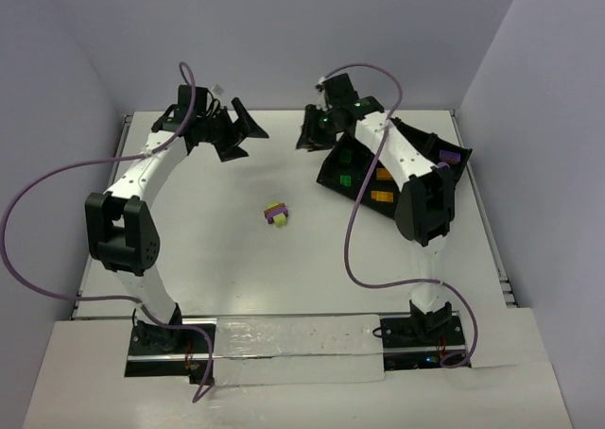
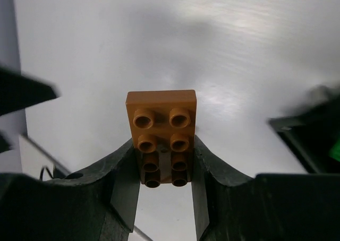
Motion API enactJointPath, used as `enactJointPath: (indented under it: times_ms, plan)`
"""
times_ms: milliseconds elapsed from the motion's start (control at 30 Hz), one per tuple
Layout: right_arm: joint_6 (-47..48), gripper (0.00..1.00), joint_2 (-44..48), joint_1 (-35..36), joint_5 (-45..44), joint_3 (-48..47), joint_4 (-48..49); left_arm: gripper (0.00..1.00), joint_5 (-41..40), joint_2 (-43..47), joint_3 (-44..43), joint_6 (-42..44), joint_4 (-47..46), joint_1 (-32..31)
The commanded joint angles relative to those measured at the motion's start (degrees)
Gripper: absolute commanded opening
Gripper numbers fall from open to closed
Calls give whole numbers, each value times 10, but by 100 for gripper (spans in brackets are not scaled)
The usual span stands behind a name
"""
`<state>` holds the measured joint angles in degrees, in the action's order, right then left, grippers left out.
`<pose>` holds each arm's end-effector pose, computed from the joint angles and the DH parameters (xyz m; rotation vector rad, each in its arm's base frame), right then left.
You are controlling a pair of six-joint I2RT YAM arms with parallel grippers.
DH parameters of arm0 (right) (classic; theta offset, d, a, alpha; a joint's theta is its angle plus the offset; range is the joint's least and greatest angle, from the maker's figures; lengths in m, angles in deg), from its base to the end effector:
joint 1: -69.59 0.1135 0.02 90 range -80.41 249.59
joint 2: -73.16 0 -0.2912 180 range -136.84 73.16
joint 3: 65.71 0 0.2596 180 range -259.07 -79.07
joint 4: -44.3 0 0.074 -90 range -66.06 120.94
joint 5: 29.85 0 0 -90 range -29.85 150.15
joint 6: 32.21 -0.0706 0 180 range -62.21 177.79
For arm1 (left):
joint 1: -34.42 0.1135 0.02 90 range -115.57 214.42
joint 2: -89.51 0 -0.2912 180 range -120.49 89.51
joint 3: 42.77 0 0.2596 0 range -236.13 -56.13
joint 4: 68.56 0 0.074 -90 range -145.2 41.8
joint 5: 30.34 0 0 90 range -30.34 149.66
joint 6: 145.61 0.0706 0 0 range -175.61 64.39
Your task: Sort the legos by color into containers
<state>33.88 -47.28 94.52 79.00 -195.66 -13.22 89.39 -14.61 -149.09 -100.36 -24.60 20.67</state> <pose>0.4599 0.2389 0.3028 -0.1813 2.4950 0.7734 0.4301 -0.1413 0.3158 -0.3706 2.4155 -1.0929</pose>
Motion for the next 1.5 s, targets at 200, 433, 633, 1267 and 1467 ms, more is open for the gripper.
enactJointPath:
  times_ms: [200, 433, 633, 1267, 1467]
  plan:
    - [-95, 0, -11, -132, -219, -70, -18, 95, -67, 63, 61, 50, 69, 60]
    - [-107, 2, -65, -174, -240, -125, 5, 94, -71, 57, 59, 56, 74, 60]
    - [-111, 15, -111, -194, -226, -164, 13, 93, -71, 51, 56, 62, 81, 60]
    - [-81, 65, -53, -199, -195, -120, 40, 91, -81, 36, 34, 91, 98, 37]
    - [-26, 64, 50, -153, -132, 6, 62, 83, -139, 2, 5, 163, 165, -29]
